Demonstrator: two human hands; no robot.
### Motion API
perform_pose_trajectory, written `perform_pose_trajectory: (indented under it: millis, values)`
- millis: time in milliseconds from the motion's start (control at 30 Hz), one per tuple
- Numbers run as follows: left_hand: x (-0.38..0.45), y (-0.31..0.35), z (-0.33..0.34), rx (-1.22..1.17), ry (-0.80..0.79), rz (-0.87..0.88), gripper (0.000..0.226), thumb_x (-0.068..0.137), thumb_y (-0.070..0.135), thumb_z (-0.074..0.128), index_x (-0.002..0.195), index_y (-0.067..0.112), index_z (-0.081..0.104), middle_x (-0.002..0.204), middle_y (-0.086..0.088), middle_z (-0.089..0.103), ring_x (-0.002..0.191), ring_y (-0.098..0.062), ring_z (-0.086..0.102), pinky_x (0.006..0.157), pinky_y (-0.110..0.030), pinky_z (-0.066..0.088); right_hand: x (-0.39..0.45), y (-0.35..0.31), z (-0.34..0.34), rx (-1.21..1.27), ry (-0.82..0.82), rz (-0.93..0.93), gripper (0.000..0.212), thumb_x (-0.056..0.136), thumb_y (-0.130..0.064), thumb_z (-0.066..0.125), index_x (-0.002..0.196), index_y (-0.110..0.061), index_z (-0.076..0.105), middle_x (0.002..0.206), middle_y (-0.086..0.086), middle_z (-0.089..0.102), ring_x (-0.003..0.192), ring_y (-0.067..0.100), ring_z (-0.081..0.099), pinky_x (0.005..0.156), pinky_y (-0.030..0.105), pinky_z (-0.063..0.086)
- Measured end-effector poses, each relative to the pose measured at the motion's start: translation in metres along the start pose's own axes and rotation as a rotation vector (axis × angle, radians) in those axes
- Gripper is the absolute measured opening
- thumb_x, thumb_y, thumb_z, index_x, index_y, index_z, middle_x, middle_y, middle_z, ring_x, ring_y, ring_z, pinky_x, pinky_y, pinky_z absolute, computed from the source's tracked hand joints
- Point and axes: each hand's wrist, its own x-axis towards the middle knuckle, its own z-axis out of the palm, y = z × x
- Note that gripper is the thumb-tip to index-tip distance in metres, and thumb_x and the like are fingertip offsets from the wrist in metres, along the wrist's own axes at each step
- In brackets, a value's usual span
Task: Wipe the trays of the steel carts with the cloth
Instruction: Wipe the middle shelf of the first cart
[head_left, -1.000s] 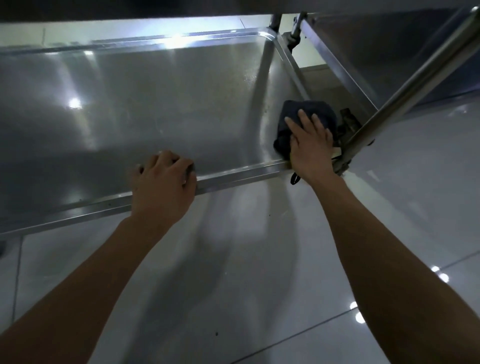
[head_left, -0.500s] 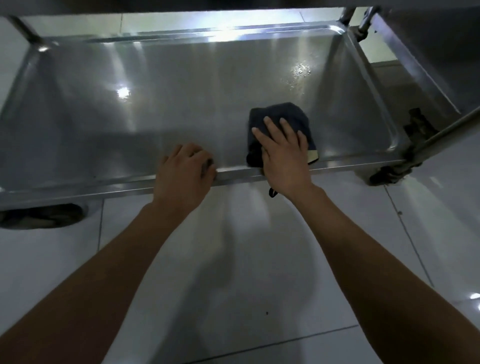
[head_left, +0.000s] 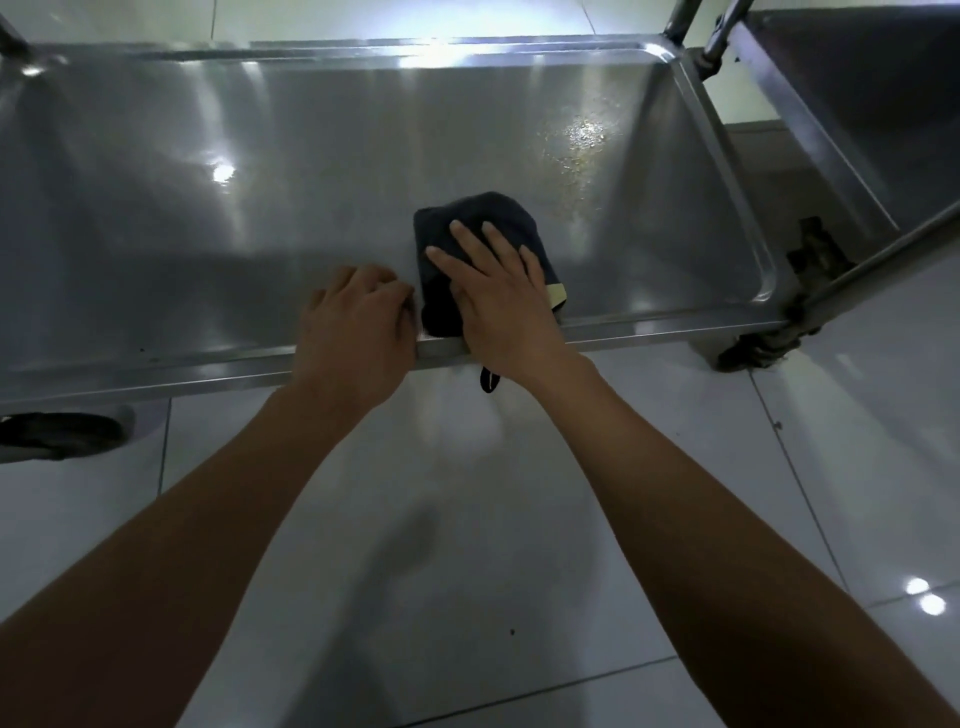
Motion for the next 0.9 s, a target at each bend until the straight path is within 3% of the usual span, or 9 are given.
perform_pose_trajectory:
  millis: [233, 400, 533, 733, 833, 900]
  values:
    - [0.041, 0.041, 0.016, 0.025, -0.064, 0.043, 0.027, 0.092, 0.03, 0.053, 0.114, 0.021, 0.068, 0.135, -0.006, 0.056, 0.126, -0.032, 0.045, 0.095, -0.048, 0.041, 0.021, 0.089, -0.025, 0.016, 0.068, 0.181, 0.047, 0.102, -0.03, 0.032, 0.147, -0.038, 0.041, 0.164, -0.008, 0.023, 0.152, 0.022, 0.013, 0.12, 0.049, 0.01]
    - [0.048, 0.054, 0.026, 0.092, -0.099, 0.039, 0.028, 0.087, 0.026, 0.054, 0.112, 0.02, 0.067, 0.123, -0.006, 0.059, 0.114, -0.033, 0.051, 0.083, -0.045, 0.04, 0.014, 0.171, -0.051, -0.053, 0.116, 0.332, 0.047, 0.102, -0.031, 0.03, 0.148, -0.036, 0.04, 0.165, -0.002, 0.023, 0.152, 0.028, 0.015, 0.12, 0.055, 0.015]
    - [0.043, 0.045, 0.029, 0.052, -0.076, 0.083, 0.033, 0.082, 0.022, 0.061, 0.113, 0.02, 0.069, 0.124, -0.007, 0.061, 0.114, -0.035, 0.055, 0.088, -0.048, 0.045, 0.006, 0.215, -0.072, -0.055, 0.148, 0.488, 0.047, 0.104, -0.028, 0.034, 0.15, -0.036, 0.036, 0.166, -0.003, 0.018, 0.153, 0.026, 0.011, 0.121, 0.056, 0.01]
    - [0.044, 0.04, 0.023, 0.023, -0.158, 0.103, 0.041, 0.085, 0.022, 0.06, 0.126, 0.024, 0.066, 0.138, -0.005, 0.056, 0.126, -0.033, 0.049, 0.1, -0.048, 0.042, 0.007, 0.191, -0.069, -0.089, 0.128, 0.486, 0.048, 0.104, -0.027, 0.034, 0.152, -0.035, 0.034, 0.166, -0.004, 0.017, 0.153, 0.026, 0.008, 0.12, 0.057, 0.007]
    - [0.046, 0.026, 0.011, 0.055, -0.241, 0.141, 0.048, 0.089, 0.031, 0.058, 0.136, 0.027, 0.059, 0.15, -0.002, 0.048, 0.136, -0.029, 0.041, 0.106, -0.048, 0.04, 0.013, 0.163, -0.059, -0.08, 0.094, 0.443, 0.048, 0.105, -0.026, 0.032, 0.153, -0.035, 0.033, 0.166, -0.006, 0.015, 0.154, 0.024, 0.006, 0.122, 0.056, 0.005]
    - [0.044, 0.015, 0.004, 0.071, -0.213, 0.104, 0.049, 0.088, 0.039, 0.061, 0.136, 0.027, 0.057, 0.151, -0.001, 0.045, 0.137, -0.029, 0.038, 0.105, -0.048, 0.038, 0.021, 0.143, -0.051, -0.078, 0.086, 0.423, 0.048, 0.106, -0.028, 0.031, 0.153, -0.036, 0.032, 0.167, -0.006, 0.014, 0.154, 0.023, 0.005, 0.122, 0.055, 0.005]
